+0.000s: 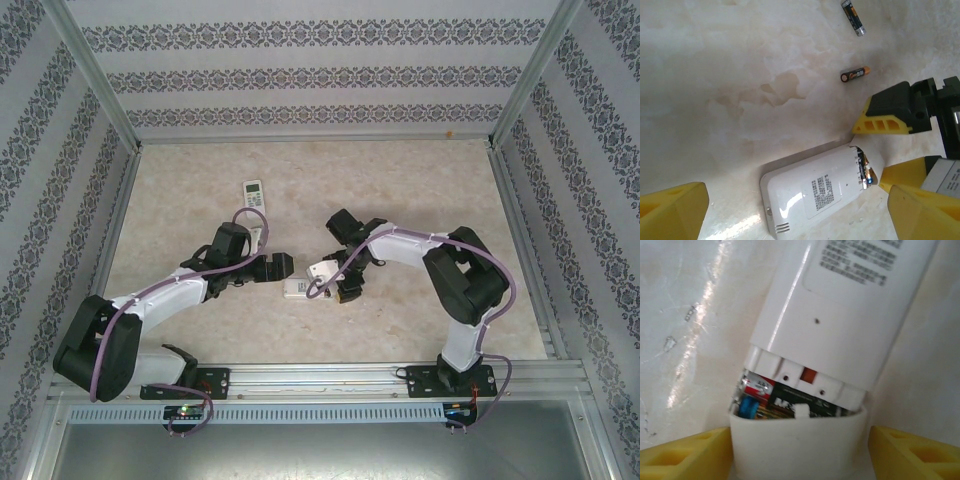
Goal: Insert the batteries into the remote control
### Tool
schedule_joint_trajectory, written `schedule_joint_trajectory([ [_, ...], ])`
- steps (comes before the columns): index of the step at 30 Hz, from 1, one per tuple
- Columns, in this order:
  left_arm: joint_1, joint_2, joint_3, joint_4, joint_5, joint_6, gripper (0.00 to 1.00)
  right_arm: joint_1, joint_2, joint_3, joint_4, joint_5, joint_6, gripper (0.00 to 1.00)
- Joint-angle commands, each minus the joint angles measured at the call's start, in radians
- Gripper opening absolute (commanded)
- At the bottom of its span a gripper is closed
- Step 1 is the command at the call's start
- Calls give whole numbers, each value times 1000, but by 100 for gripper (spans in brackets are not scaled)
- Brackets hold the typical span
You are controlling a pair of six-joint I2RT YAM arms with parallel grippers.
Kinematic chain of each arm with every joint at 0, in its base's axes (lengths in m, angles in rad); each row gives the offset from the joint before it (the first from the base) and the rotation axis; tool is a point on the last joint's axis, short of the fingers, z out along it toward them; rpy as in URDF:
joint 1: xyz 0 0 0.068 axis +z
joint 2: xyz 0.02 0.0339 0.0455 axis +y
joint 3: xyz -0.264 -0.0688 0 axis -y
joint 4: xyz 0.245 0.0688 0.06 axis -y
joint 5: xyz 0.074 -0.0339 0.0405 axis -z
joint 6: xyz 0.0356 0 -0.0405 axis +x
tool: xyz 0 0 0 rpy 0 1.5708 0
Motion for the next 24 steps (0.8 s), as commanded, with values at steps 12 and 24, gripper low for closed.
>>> schedule_joint_trajectory([
  [12, 5, -5, -33, -1, -47, 55, 95, 32, -4, 34, -105, 87, 4, 58],
  [24, 5, -49, -71, 4, -53, 48, 96, 101, -101, 31, -94, 183, 431, 57],
])
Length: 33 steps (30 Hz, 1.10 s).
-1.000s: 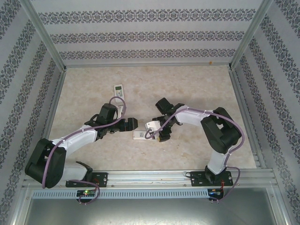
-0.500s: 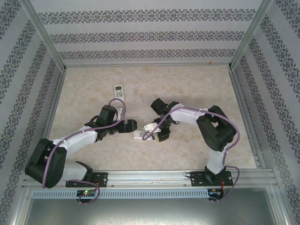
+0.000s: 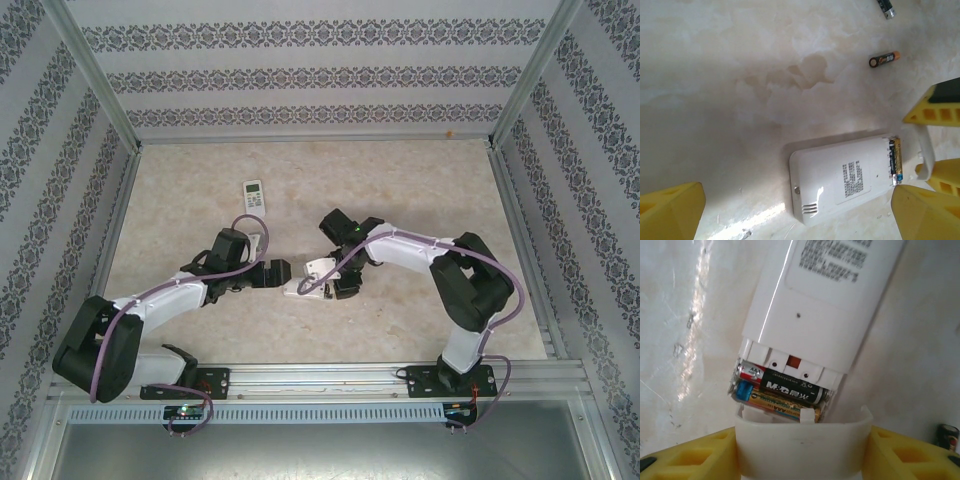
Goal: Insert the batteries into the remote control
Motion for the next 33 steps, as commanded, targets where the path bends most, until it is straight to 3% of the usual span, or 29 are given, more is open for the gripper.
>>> schedule_joint_trajectory([
  [1, 4, -42, -21, 4, -16, 14, 96, 50, -34, -1, -20, 62, 236, 57],
  [6, 5, -52, -38, 13, -25, 12, 96, 103, -27, -9, 22, 150, 400, 58],
  [11, 5, -46, -48, 15, -27, 12, 96, 105, 6, -14, 46, 234, 430, 58],
  [33, 5, -28, -52, 47, -25, 1, 97, 125, 33, -30, 13, 112, 422, 62],
])
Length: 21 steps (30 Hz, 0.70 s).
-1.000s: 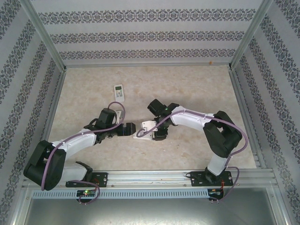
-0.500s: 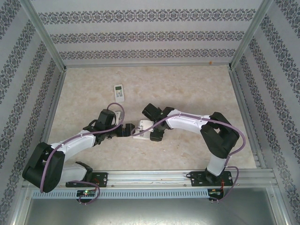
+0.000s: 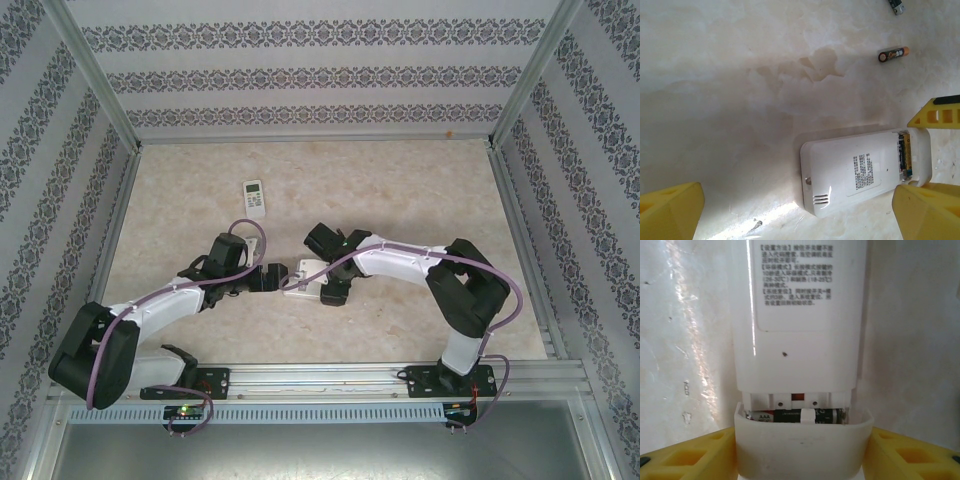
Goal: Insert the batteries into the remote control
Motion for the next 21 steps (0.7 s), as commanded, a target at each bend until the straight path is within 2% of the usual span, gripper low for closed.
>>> schedule_joint_trajectory([
  [1, 5, 3, -20, 39, -5, 0, 97, 10, 27, -13, -21, -31, 1, 62],
  [17, 4, 16, -19, 56, -2, -3, 97, 11, 48, -8, -21, -14, -3, 67],
  [21, 5, 22, -25, 58, -1, 0, 97, 10, 10, -2, -21, -12, 7, 72],
])
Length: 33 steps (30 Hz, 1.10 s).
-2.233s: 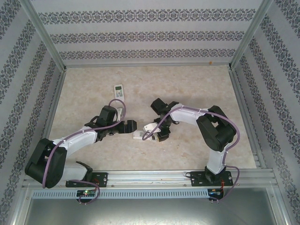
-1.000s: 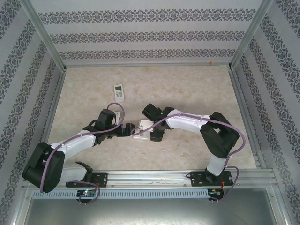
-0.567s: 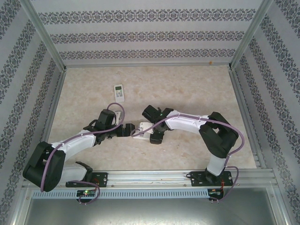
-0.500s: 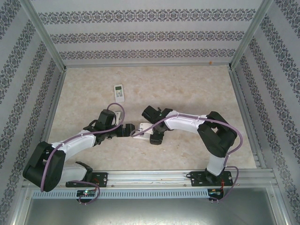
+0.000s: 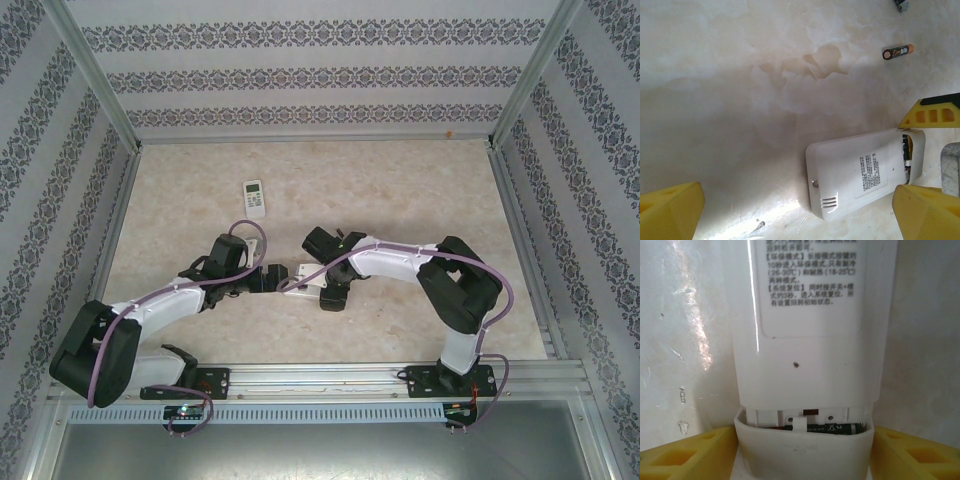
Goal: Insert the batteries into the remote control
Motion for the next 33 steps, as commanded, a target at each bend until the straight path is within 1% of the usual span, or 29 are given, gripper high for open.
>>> schedule_joint_trajectory([
  [1, 5, 11, -18, 45, -1, 0, 97, 7, -44, -2, -23, -7, 12, 73],
  [6, 5, 19, -25, 41, 16, 3, 97, -14, -140, -26, -6, -37, 77, 74],
  [9, 4, 30, -21, 33, 60, 6, 92, -34, -215, -75, 42, -57, 203, 74],
  [10, 3, 33, -14, 25, 81, 10, 89, -40, -247, -107, 77, -55, 291, 73],
  [12, -5, 36, -6, 14, 102, 15, 84, -54, -314, -184, 173, -60, 517, 71],
  [14, -16, 41, 3, 1, 115, 16, 80, -82, -369, -271, 279, -54, 814, 68],
  [16, -30, 59, 22, -26, 109, 25, 77, -108, -390, -340, 359, -78, 1013, 62],
  [17, -40, 76, 38, -50, 96, 33, 75, -111, -386, -362, 391, -89, 1079, 60],
  [20, -70, 129, 85, -115, 55, 52, 72, -112, -344, -358, 403, -93, 1176, 57],
  [22, -87, 168, 115, -144, 38, 55, 70, -115, -308, -345, 407, -94, 1200, 55],
  [26, -115, 217, 138, -159, 7, 48, 67, -120, -253, -346, 462, -122, 1227, 52],
  [28, -124, 231, 143, -160, 3, 52, 64, -119, -231, -337, 458, -127, 1226, 50],
  [33, -136, 278, 162, -187, -23, 71, 56, -124, -215, -332, 442, -93, 1234, 47],
])
